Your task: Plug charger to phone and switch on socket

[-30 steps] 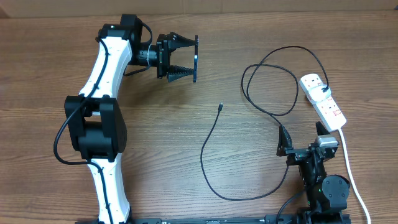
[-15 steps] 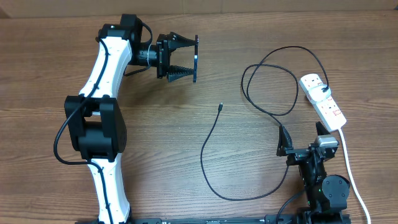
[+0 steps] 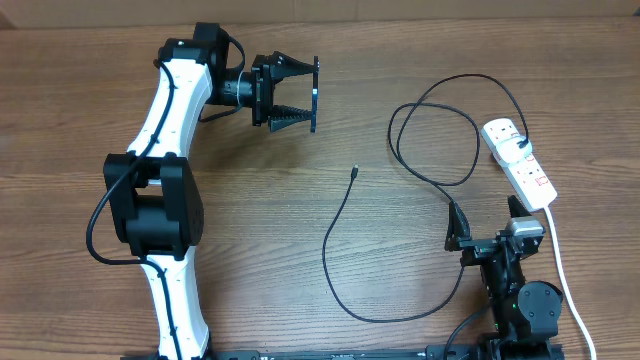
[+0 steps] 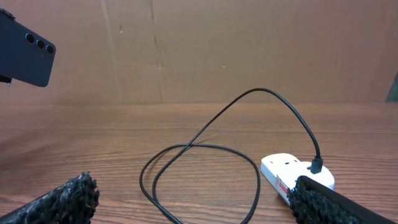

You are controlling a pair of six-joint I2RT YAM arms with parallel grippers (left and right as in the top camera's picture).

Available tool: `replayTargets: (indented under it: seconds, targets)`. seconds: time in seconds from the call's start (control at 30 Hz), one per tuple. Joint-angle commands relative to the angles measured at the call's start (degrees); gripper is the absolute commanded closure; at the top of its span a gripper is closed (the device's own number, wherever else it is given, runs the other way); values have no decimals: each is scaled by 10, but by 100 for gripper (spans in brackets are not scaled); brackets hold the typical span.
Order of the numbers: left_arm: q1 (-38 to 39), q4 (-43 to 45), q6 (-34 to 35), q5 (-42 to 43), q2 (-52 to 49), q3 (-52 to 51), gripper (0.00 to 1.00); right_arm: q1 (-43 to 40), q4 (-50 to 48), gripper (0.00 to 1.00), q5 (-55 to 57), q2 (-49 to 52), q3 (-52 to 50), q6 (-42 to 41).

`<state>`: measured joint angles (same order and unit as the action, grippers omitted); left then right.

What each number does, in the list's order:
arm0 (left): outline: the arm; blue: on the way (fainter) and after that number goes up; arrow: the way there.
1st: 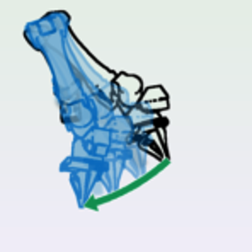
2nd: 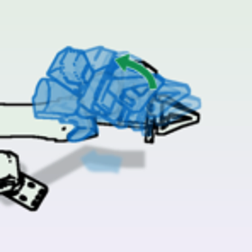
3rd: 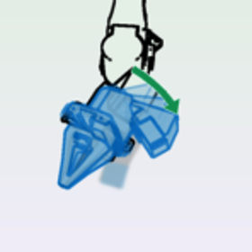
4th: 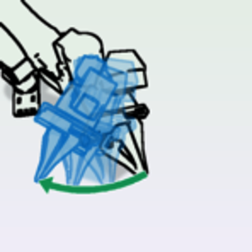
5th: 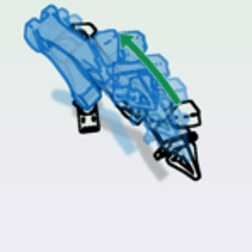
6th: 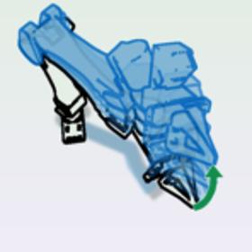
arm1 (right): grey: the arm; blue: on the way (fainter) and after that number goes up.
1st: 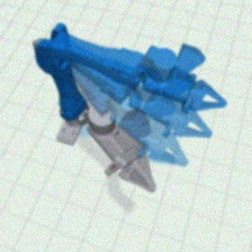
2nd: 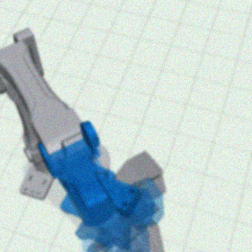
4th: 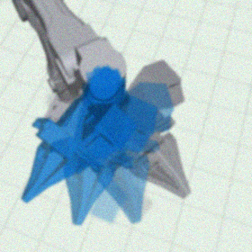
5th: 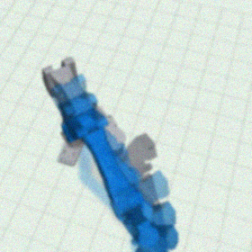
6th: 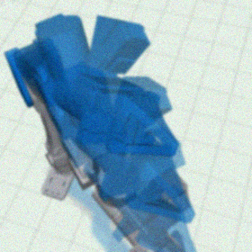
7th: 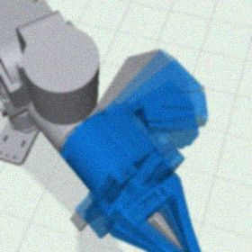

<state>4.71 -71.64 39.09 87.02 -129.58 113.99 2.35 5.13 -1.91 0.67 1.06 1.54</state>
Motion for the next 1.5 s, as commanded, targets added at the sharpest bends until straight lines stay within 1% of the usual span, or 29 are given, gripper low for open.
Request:
replayTargets:
  seconds: [0.0, 0.77, 0.87, 0.93, 1.1, 1.17, 1.2, 1.27, 1.37, 1.4, 1.47]
  targets:
    - [-6, -2, 9, 35, -5, 18, 28, 3, -3, 0, 6, -5, -6, 2]
    - [-6, -2, 8, 36, -5, 18, 28, 3, -4, 0, 5, -5, -6, 2]
    - [-6, -2, 8, 36, -5, 18, 28, 3, -6, 0, -23, -5, -6, 1]
    - [-6, -2, 8, 36, -5, 18, 28, 3, -8, 0, -46, -5, -6, -15]
    - [-6, -2, 8, 36, -5, 18, 28, 3, -10, 0, -48, -5, -6, -60]
    - [-6, -2, 8, 36, -5, 18, 28, 3, -10, 0, -50, -5, -6, -89]
    - [-6, -2, 8, 36, -5, 18, 28, 3, -10, 0, -62, -5, -6, -116]
    - [-6, -2, 8, 36, -5, 18, 28, 3, -18, 0, -104, -5, -6, -195]
    - [-6, -1, 8, 36, -5, 18, 28, 3, -57, 0, -177, -5, -6, -335]
    - [-6, -1, 8, 36, -5, 18, 28, 3, -71, 0, -195, -5, -6, -386]
    - [-6, -2, 8, 36, -5, 18, 28, 3, -89, 0, -207, -5, -6, -461]
